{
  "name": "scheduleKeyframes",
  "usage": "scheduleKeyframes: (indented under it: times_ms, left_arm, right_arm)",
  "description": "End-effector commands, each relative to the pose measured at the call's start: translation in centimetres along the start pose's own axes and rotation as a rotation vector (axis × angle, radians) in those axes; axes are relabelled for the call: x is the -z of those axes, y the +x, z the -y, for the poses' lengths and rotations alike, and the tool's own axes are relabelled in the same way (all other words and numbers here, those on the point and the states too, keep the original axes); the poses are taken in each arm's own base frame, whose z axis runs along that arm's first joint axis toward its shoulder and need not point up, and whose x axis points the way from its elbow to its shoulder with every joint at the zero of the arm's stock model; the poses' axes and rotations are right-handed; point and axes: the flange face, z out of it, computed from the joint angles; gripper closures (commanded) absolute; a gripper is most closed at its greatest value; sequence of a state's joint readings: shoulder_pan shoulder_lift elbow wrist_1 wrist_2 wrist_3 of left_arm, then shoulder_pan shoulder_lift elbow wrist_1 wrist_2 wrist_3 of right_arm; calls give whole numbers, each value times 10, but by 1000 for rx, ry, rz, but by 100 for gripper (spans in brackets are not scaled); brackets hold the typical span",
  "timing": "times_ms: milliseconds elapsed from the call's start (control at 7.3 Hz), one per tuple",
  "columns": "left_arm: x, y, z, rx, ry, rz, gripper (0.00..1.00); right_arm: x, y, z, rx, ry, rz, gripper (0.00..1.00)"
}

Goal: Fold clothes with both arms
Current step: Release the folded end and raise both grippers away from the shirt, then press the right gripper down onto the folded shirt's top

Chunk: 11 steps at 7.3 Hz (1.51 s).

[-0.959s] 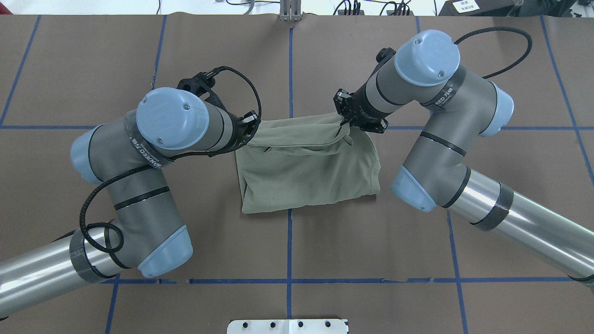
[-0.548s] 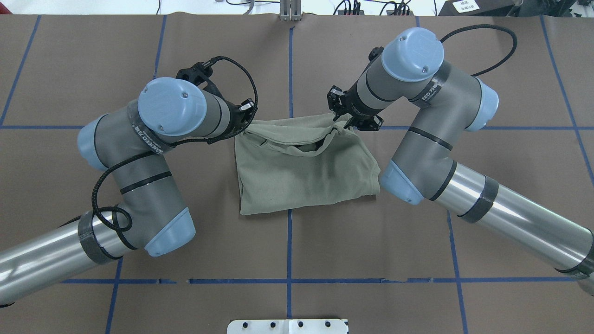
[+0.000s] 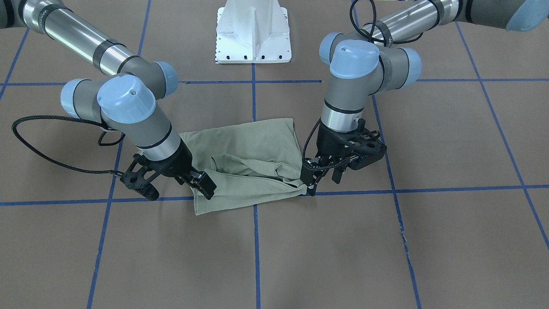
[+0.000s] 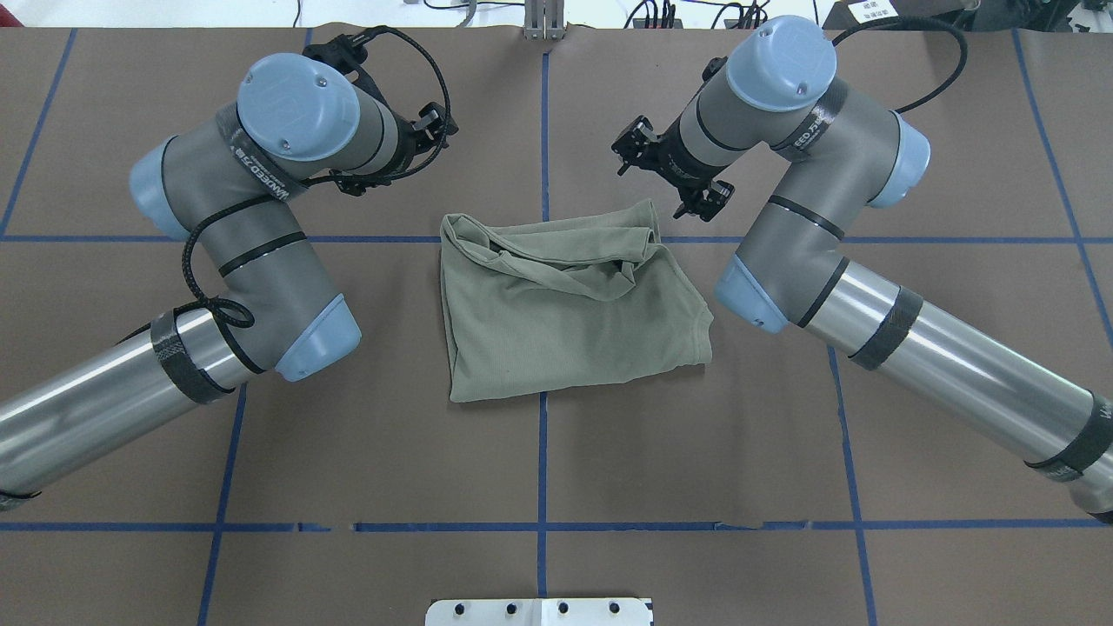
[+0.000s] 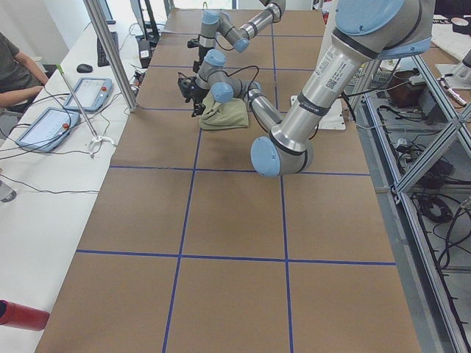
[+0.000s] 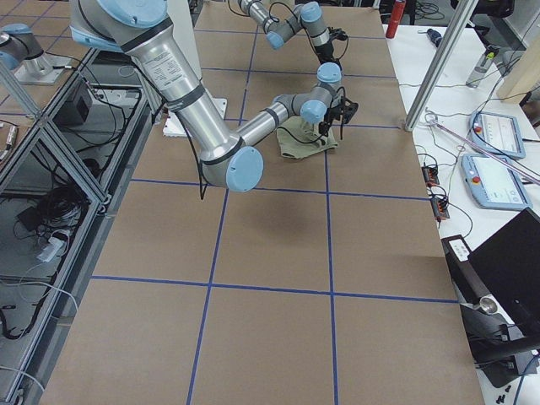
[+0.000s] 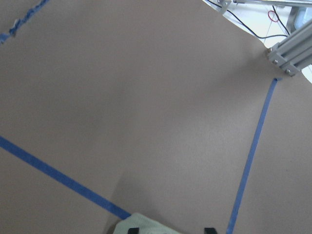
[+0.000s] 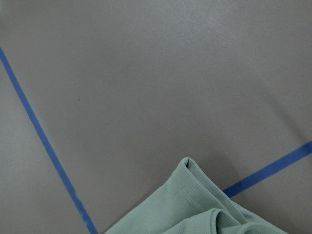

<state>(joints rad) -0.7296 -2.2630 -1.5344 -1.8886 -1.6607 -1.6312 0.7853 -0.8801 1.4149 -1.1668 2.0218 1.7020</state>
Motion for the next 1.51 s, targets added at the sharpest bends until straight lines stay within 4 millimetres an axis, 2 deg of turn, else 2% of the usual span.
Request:
scheduleKeyframes:
  times_ms: [0, 137, 274, 411, 685, 822, 1096, 1369]
  left_arm:
    - [-1, -4, 15, -72, -29, -3, 1]
    - [2, -11, 24, -128, -68, 2, 1]
    - [-4, -30, 35, -165, -61, 25, 1]
    - [-8, -53, 49, -226, -50, 50, 1]
    - [6, -82, 76, -286, -32, 52, 1]
    - [7, -89, 84, -285, -31, 59, 1]
    - [12, -88, 83, -287, -31, 52, 1]
    - [19, -88, 89, -281, -32, 42, 1]
  right_arm:
    - [16, -12, -14, 21, -22, 32, 0]
    - [15, -10, -29, 34, -36, 27, 0]
    - [-3, -10, -61, 45, -57, -21, 0]
    - [-16, -10, -81, 51, -40, -65, 0]
    - [-31, -30, -147, 108, -51, -185, 0]
    - [-38, -30, -164, 171, -52, -232, 0]
    - [-56, -27, -170, 338, -72, -271, 0]
    - [-78, -39, -166, 393, -78, -308, 0]
